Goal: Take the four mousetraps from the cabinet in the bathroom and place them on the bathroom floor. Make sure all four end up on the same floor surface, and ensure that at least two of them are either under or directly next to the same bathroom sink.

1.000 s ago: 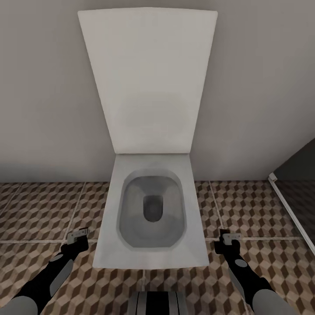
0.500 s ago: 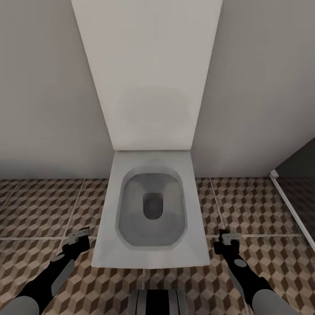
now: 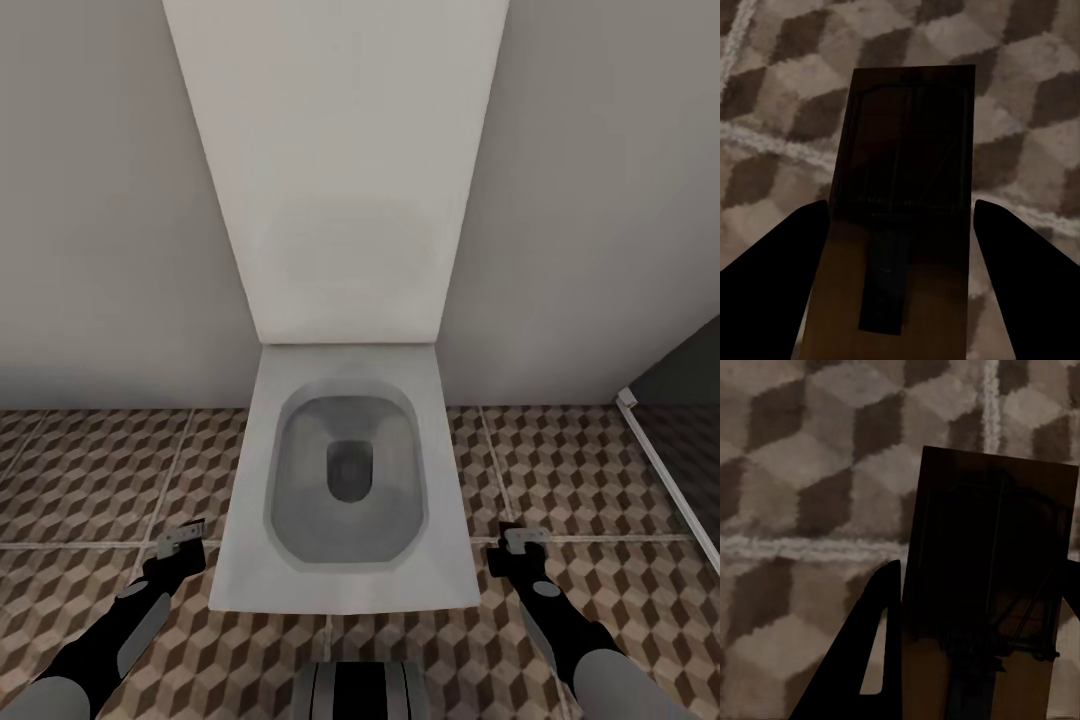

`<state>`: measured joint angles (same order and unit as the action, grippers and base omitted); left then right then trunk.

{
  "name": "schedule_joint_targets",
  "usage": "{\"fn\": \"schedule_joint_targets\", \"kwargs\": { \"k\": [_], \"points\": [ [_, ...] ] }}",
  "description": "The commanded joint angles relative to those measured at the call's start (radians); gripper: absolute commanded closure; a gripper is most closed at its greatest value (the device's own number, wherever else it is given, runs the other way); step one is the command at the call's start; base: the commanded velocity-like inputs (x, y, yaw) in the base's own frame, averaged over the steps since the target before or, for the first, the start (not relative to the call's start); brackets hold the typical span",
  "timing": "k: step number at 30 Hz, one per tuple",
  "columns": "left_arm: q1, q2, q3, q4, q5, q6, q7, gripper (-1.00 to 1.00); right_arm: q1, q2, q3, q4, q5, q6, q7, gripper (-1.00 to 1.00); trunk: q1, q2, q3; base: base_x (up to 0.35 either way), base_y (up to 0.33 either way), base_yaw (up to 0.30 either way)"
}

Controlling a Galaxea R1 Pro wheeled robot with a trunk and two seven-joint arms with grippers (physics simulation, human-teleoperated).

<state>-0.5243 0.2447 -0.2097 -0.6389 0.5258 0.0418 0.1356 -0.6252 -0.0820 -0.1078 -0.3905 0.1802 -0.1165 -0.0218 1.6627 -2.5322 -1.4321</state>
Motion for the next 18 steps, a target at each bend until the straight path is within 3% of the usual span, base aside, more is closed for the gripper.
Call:
{"fn": "schedule_joint_targets", "kwargs": {
  "k": [1, 4, 11, 18],
  "points": [
    [0.000, 0.002, -0.008, -0.002, 0.008, 0.003, 0.010, 1.00, -0.001, 0.001, -0.006, 0.001, 0.009, 0.000, 0.003, 1.00, 0.000, 0.000, -0.001, 0.000, 0.000, 0.000],
    [0.000, 0.002, -0.008, -0.002, 0.008, 0.003, 0.010, 1.00, -0.002, 0.001, -0.006, 0.001, 0.009, 0.005, 0.003, 1.00, 0.000, 0.000, -0.001, 0.000, 0.000, 0.000],
    [0.000, 0.001, -0.008, -0.001, 0.008, 0.003, 0.010, 1.00, -0.002, 0.001, -0.006, 0.002, 0.009, 0.007, 0.003, 1.00, 0.003, -0.002, -0.028, 0.000, 0.000, 0.000],
    [0.000, 0.008, -0.008, -0.001, 0.008, 0.003, 0.010, 1.00, -0.002, 0.001, -0.005, 0.002, 0.008, 0.007, 0.003, 1.00, 0.003, -0.002, -0.028, 0.000, 0.000, 0.000]
  ]
}}
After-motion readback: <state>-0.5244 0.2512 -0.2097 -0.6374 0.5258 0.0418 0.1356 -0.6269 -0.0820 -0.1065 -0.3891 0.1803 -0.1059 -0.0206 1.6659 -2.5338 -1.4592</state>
